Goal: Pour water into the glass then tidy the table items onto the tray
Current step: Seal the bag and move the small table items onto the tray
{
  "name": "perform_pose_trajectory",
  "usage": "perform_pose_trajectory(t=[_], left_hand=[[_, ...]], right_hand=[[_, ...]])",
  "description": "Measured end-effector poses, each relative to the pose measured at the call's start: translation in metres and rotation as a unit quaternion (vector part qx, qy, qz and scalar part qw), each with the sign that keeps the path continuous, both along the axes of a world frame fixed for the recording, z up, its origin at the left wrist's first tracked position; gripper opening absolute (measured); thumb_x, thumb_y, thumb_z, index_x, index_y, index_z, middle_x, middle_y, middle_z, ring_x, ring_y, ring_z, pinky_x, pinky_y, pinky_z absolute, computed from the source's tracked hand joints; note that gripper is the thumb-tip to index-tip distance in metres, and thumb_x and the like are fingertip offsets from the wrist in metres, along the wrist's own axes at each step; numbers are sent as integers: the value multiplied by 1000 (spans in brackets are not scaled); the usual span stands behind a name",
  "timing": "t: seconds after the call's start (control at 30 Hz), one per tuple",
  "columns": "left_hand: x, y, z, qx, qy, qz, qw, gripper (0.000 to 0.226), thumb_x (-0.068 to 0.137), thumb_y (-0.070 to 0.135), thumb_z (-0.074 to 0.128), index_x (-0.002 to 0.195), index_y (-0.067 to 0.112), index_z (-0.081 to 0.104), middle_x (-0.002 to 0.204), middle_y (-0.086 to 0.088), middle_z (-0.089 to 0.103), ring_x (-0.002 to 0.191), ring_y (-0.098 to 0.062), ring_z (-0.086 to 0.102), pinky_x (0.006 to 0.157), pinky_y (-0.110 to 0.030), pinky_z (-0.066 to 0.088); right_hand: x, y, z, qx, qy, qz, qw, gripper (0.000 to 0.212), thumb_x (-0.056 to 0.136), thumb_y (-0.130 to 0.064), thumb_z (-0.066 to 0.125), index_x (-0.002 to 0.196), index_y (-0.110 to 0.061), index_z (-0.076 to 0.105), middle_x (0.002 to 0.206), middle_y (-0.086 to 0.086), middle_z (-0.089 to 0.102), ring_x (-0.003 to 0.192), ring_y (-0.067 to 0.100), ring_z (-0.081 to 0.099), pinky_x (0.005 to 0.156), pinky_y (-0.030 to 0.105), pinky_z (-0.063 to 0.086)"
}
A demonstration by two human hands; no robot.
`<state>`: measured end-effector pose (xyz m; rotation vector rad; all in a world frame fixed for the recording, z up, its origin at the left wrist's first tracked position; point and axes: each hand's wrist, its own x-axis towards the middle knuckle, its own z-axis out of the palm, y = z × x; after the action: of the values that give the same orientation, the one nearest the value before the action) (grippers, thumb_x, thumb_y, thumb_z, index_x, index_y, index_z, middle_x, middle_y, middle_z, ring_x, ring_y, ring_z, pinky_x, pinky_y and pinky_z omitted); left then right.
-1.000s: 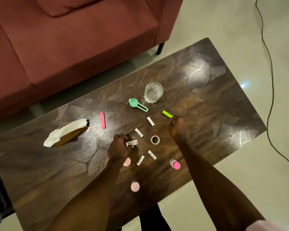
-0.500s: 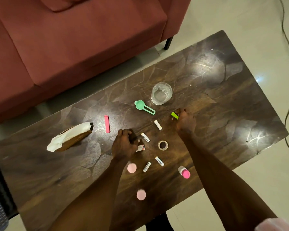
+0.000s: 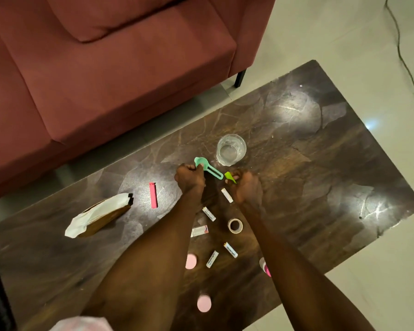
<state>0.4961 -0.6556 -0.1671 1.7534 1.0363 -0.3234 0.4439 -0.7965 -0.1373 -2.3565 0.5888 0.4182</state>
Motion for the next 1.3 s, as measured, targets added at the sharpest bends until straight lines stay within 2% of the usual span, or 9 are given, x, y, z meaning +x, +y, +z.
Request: perform_pose_trajectory(t=[0.17, 0.33, 0.6, 0.67, 0.8, 0.93, 1.07, 1.2, 1.3], left_hand=[[-12, 9, -8, 16, 36, -6, 999, 15, 80, 17, 73, 83, 8, 62, 94, -19, 67, 51, -26, 68, 36, -27, 50], [-41, 38, 10, 44, 33, -34, 998, 11, 77, 21, 73, 72, 15, 65, 79, -12, 72, 65, -30, 71, 65, -46, 61], [-80, 179, 74, 113, -35, -42, 992, 18, 82, 19, 72, 96, 9, 76, 100, -16, 73, 99, -36, 65, 91, -39, 53], [-93, 227, 94, 117, -56, -35, 991, 19, 82, 17, 72, 97, 6, 76, 99, -17, 73, 98, -36, 66, 89, -40, 54], [-132, 343, 138, 190, -68, -55, 978, 19, 84, 20, 70, 92, 4, 77, 90, -19, 73, 88, -34, 68, 75, -35, 51], [-179, 463, 167, 231, -80, -79, 966, 21, 83, 20, 69, 76, 0, 74, 70, -23, 66, 81, -36, 68, 63, -37, 48], [-227, 569, 183, 256, -59, -95, 960, 24, 78, 21, 70, 62, 3, 70, 62, -15, 64, 62, -23, 61, 65, -43, 52], [-264, 644, 185, 266, 1, -47, 963, 22, 78, 18, 74, 84, -3, 73, 85, -21, 72, 89, -36, 67, 72, -36, 48], [-280, 683, 177, 275, 42, -25, 960, 31, 78, 18, 73, 97, -4, 63, 101, -23, 69, 101, -39, 63, 79, -40, 48]], right_hand=[[-3, 2, 10, 27, -29, -9, 999, 20, 87, -29, 70, 102, -16, 71, 100, 3, 73, 101, 27, 67, 88, 44, 51], [-9, 24, 25, 55, -13, -18, 998, 22, 82, -32, 73, 101, -21, 72, 98, 1, 73, 98, 25, 68, 85, 44, 54], [-17, 150, 58, 157, -36, 31, 986, 20, 74, -21, 82, 92, -14, 77, 82, 2, 75, 78, 16, 71, 79, 42, 59], [-23, 193, 70, 178, -34, 58, 982, 21, 75, -18, 82, 94, -11, 75, 82, 6, 74, 76, 17, 69, 77, 41, 59], [-42, 302, 98, 198, -54, 121, 971, 27, 73, -11, 83, 98, -7, 74, 77, 6, 70, 66, 7, 61, 66, 18, 49], [-68, 412, 118, 215, -47, 183, 958, 29, 75, -10, 81, 103, -9, 74, 88, 15, 74, 81, 20, 65, 82, 37, 55], [-97, 515, 124, 239, -31, 235, 942, 25, 75, -9, 81, 99, -6, 73, 82, 11, 70, 79, 20, 63, 81, 37, 54], [-127, 604, 116, 228, 9, 282, 932, 23, 73, -20, 83, 94, -19, 73, 84, 0, 71, 81, 18, 70, 60, 28, 56], [-142, 655, 103, 168, 20, 311, 935, 22, 71, -29, 83, 90, -23, 72, 90, -1, 73, 87, 19, 68, 76, 30, 55]])
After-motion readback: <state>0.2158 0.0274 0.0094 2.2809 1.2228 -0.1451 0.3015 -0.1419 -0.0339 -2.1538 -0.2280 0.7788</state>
